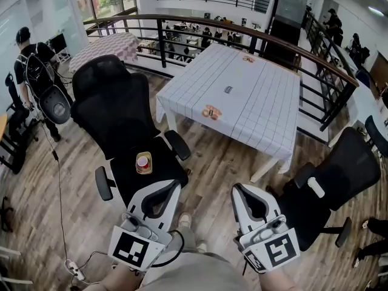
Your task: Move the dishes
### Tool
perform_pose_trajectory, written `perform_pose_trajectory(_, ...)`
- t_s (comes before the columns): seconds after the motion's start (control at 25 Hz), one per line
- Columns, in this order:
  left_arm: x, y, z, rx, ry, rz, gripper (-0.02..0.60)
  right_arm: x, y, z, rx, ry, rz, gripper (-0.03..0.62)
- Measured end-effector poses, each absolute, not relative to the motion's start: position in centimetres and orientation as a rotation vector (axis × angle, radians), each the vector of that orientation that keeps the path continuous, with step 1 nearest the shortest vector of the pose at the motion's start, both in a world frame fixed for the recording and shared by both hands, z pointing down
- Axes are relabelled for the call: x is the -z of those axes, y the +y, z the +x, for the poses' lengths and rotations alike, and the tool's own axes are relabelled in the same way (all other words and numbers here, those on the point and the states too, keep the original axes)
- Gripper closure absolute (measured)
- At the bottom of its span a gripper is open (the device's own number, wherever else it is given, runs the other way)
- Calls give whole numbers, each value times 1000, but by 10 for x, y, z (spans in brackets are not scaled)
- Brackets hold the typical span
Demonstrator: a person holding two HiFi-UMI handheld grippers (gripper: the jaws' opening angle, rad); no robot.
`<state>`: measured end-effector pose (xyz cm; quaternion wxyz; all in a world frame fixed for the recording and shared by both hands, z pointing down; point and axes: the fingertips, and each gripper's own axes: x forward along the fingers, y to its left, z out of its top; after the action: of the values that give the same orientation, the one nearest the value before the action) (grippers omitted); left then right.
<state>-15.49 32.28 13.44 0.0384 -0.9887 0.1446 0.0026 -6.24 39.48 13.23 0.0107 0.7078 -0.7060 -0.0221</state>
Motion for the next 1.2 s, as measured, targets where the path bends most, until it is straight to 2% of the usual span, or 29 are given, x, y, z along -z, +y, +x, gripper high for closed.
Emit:
perform_pose_trajectory(0.8, -158, 159, -38, -7, 317, -3105, 568, -147, 220, 37, 57, -2118, 2226, 569)
perform_pose_trajectory(1.2, -148, 69, -24, 14, 346, -3105, 568, -138, 139, 59, 36, -2087, 2237, 569)
